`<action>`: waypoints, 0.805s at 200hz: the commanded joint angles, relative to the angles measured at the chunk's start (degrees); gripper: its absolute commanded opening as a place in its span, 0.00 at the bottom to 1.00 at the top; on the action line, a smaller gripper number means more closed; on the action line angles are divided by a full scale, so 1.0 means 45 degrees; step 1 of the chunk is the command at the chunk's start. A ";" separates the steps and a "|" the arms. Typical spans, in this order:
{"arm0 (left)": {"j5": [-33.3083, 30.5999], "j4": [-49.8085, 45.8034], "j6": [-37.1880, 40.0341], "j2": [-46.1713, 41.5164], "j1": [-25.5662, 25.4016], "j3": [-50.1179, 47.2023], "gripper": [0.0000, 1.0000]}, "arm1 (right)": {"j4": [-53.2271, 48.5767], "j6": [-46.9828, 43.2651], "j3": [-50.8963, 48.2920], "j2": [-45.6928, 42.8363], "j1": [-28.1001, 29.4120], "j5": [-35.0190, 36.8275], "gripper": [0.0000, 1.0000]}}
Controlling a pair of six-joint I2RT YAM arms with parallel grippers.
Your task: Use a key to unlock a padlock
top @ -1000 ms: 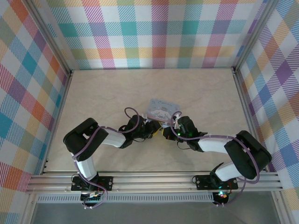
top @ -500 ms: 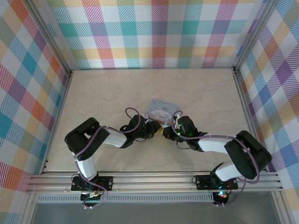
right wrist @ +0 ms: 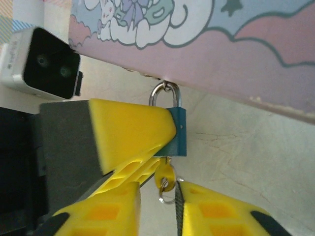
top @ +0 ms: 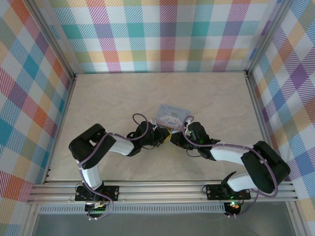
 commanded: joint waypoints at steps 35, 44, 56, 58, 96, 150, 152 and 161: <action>-0.0238 -0.0481 -0.0262 -0.0284 -0.0147 0.0211 0.02 | -0.3175 -0.2695 0.0049 -0.2592 0.0047 0.2264 0.46; -0.0263 -0.0615 -0.0328 -0.0345 -0.0151 0.0236 0.01 | -0.3522 -0.3403 0.0107 -0.3130 0.0042 0.2619 0.50; -0.0248 -0.0759 -0.0417 -0.0444 -0.0158 0.0273 0.00 | -0.3725 -0.4535 0.0199 -0.3770 0.0045 0.2911 0.56; -0.0248 -0.0801 -0.0441 -0.0471 -0.0150 0.0265 0.00 | -0.3767 -0.4695 0.0215 -0.3862 0.0047 0.2969 0.57; -0.0229 -0.1464 -0.0796 -0.0720 -0.0153 0.0439 0.00 | -0.3961 -0.7880 0.0722 -0.5124 0.0047 0.3691 0.83; -0.0516 -0.2748 -0.0816 -0.1343 -0.0165 0.0538 0.00 | -0.2170 -1.0482 0.0296 -0.5710 0.0046 0.4685 1.00; -0.0520 -0.2793 -0.0819 -0.1360 -0.0161 0.0556 0.00 | -0.2074 -1.0542 0.0250 -0.5704 0.0042 0.4750 1.00; -0.0540 -0.2972 -0.0850 -0.1435 -0.0148 0.0598 0.00 | -0.1672 -1.0900 0.0051 -0.5740 0.0047 0.4886 1.00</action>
